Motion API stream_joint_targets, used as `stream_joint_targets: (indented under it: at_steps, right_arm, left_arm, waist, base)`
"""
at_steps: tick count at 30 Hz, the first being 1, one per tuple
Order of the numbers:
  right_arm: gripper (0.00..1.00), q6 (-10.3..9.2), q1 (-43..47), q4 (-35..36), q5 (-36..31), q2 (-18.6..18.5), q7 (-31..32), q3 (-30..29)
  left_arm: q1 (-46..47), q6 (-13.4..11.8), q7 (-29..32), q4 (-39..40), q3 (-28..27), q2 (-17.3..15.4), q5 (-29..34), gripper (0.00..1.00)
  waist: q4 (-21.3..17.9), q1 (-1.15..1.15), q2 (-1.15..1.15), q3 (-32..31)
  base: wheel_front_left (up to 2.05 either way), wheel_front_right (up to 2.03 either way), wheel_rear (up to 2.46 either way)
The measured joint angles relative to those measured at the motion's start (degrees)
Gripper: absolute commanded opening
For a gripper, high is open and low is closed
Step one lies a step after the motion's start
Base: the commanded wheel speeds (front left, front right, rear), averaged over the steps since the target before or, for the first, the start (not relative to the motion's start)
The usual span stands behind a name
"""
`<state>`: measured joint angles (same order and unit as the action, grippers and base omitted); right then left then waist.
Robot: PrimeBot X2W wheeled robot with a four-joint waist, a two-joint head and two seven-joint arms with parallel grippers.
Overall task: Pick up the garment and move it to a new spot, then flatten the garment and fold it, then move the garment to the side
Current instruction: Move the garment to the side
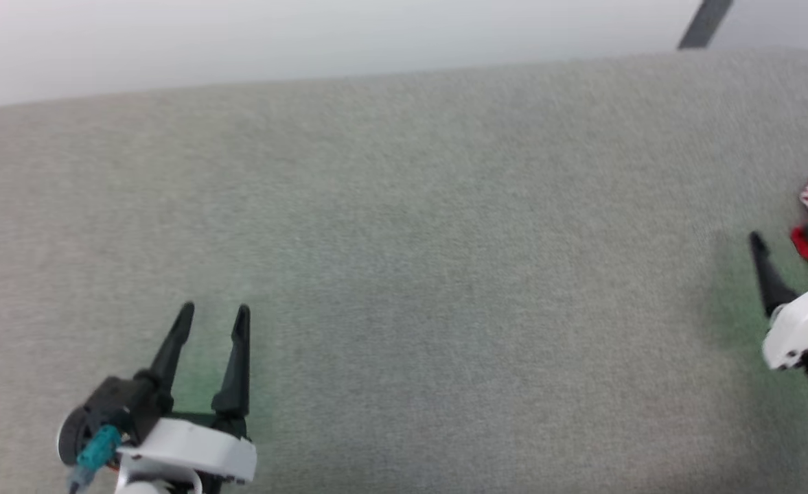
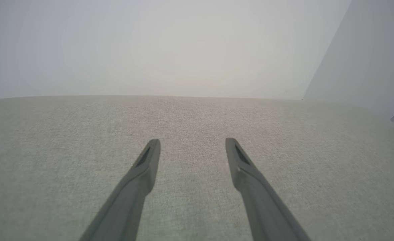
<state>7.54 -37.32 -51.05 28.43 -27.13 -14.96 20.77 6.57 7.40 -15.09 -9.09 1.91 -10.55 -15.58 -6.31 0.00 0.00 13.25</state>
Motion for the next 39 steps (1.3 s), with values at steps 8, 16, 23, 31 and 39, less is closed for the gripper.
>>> stream_joint_targets:
  at_steps: [8,16,23,31,39]
  right_arm:
    - [1.00,-0.01,9.75,8.84,-2.64,4.37,-0.01,-5.50]
    - [1.00,-0.01,14.97,15.59,-4.16,6.20,-0.01,-7.71]
    - [1.00,-0.01,19.98,22.48,-5.04,7.11,-0.01,-11.99]
    - [1.00,-0.01,26.02,30.45,-5.76,7.05,-0.01,-14.66]
    - [1.00,-0.01,30.17,36.34,-6.26,7.92,-0.01,-17.80]
  left_arm:
    - [-3.59,0.00,0.00,-0.31,-1.49,1.21,-0.08,1.00]
    - [-4.97,0.00,0.00,0.07,-1.56,0.04,-0.48,1.00]
    - [-6.19,0.00,0.00,0.96,-1.76,0.66,-0.48,1.00]
    - [-7.64,0.00,0.00,1.94,-1.30,1.14,-0.56,1.00]
    - [-10.22,0.00,0.00,3.70,-1.10,0.99,-0.56,1.00]
  waist:
    - [3.73,0.00,0.00,-5.59]
    - [6.60,0.00,0.00,-10.29]
    - [7.98,0.00,0.00,-12.67]
    - [8.13,0.00,0.00,-13.63]
    - [7.83,0.00,0.00,-14.01]
  base:
    - [0.00,0.00,0.00]
    - [0.00,0.00,0.00]
    - [0.00,0.00,0.00]
    - [0.00,0.00,0.00]
    - [0.00,0.00,0.00]
